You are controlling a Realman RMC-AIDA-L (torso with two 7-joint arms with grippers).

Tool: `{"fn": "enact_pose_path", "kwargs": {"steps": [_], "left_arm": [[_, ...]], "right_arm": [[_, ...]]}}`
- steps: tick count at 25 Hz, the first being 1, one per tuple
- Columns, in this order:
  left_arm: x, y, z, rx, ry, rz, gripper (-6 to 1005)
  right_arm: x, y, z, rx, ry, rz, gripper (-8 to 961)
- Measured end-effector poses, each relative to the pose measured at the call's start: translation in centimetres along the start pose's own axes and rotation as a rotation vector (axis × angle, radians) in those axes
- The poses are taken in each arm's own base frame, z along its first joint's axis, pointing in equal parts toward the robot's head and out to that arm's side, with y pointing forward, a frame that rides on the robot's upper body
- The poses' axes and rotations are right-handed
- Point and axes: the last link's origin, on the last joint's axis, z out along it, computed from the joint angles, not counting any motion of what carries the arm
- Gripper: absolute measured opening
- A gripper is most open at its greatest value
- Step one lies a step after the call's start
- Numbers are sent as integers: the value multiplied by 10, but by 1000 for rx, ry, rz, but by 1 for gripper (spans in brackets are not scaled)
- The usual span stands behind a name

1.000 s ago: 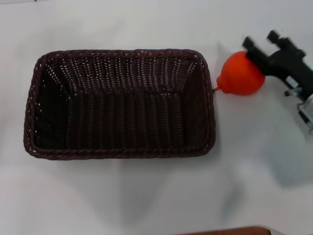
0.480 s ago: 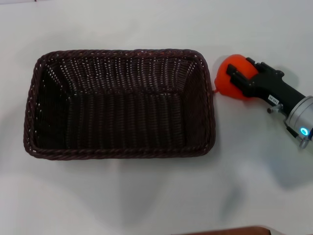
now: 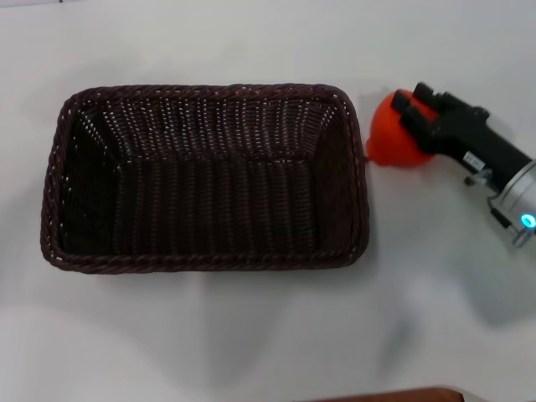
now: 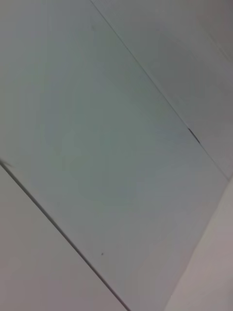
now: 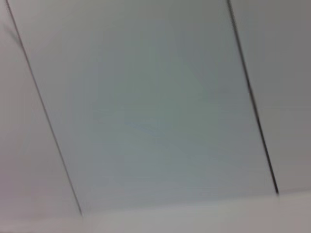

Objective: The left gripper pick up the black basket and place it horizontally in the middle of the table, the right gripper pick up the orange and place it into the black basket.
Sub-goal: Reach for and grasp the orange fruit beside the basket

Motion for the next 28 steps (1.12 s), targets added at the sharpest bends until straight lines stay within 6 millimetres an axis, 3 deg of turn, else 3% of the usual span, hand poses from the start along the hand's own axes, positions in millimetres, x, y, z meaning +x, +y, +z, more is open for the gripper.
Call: {"fn": "enact_pose_path", "kwargs": {"steps": [5, 8, 11, 16, 28], "left_arm": [[0, 2, -2, -25, 19, -7, 912], [0, 2, -3, -33, 25, -9, 912], [-2, 0, -3, -37, 27, -16, 912], [-8, -4, -2, -43, 30, -36, 909], [-8, -4, -2, -47, 32, -38, 909]], "right_arm": [[20, 2, -9, 16, 132, 31, 405], [29, 2, -12, 23, 179, 25, 285], [26, 3, -13, 22, 154, 15, 165], [22, 4, -14, 7, 138, 8, 67], [9, 1, -9, 1, 65, 19, 540]]}}
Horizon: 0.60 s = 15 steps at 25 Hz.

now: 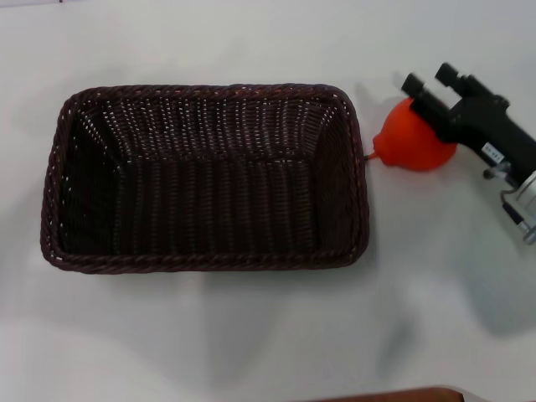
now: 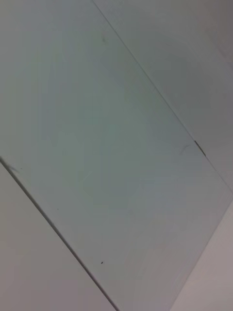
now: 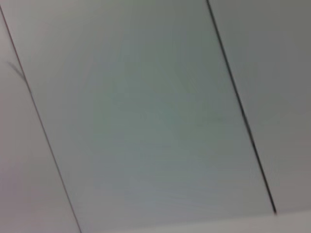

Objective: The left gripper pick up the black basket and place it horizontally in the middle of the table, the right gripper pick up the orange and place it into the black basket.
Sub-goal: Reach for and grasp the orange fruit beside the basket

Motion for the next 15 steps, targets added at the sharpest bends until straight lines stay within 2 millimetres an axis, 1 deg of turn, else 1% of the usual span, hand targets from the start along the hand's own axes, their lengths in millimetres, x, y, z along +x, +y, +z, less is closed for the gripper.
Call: {"fn": "enact_pose_path", "kwargs": {"steps": [4, 10, 13, 15], "left_arm": [[-1, -1, 2, -6, 0, -8, 909], [0, -1, 2, -5, 0, -9, 909], [1, -1, 2, -6, 0, -15, 909], [1, -1, 2, -6, 0, -23, 909]], "right_arm": [[-11, 0, 4, -11, -68, -1, 628], [-21, 4, 6, -40, -140, -5, 760], [-22, 5, 6, -49, -152, -30, 905], [-23, 5, 6, -52, -151, -42, 833]]}}
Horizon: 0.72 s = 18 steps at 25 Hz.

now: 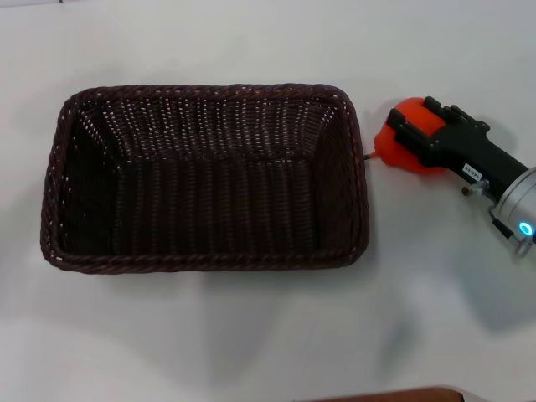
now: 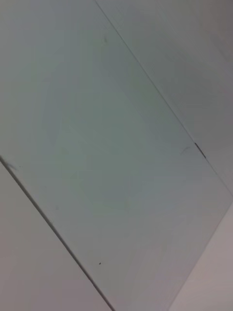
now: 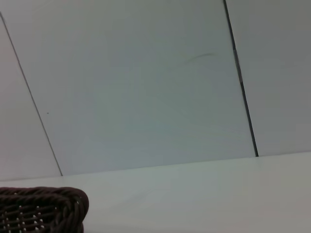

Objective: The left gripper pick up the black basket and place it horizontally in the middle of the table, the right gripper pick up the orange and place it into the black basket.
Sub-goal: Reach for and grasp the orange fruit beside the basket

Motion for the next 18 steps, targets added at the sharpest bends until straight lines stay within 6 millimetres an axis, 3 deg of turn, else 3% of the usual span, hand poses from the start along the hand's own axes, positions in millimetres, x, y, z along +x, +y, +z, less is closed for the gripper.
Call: {"fn": "enact_pose_path", "kwargs": {"steps": [8, 14, 18], "left_arm": [[1, 1, 3, -8, -4, -6, 909], [2, 2, 6, -17, -5, -8, 908], [1, -1, 7, -24, -7, -27, 908]], "right_arm": [[2, -1, 2, 6, 2, -9, 479], [3, -2, 3, 12, 7, -11, 344], [7, -6, 1, 41, 41, -9, 325]]}}
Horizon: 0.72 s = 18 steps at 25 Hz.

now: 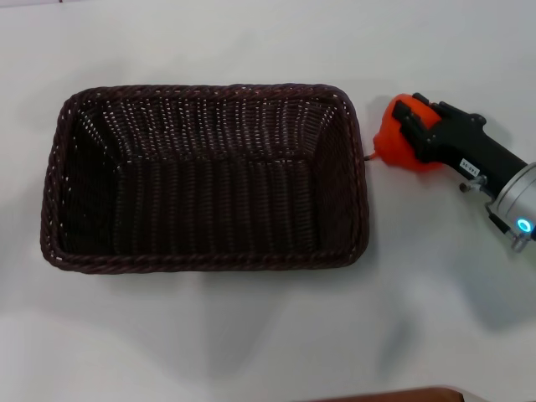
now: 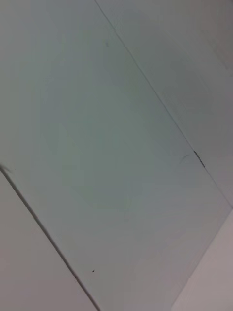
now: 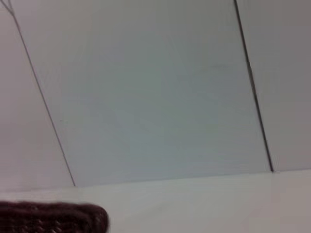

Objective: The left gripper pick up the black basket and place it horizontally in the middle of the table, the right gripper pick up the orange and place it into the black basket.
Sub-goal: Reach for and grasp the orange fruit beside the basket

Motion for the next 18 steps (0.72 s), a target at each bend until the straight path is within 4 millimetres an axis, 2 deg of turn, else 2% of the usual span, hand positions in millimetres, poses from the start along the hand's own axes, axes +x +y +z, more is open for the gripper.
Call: {"fn": "enact_pose_path", "kwargs": {"steps": [7, 9, 15, 18], "left_arm": [[-1, -1, -1, -2, -1, -9, 908], [-2, -2, -1, -5, -2, -14, 908], [-3, -2, 0, -9, -2, -24, 908], [-2, -2, 1, -12, 0, -24, 908]], "right_arm": [[11, -4, -6, 48, 76, 6, 292], [11, -3, -6, 45, 73, 5, 137], [8, -1, -5, 28, 52, -1, 46], [9, 1, -6, 32, 48, 0, 86]]}}
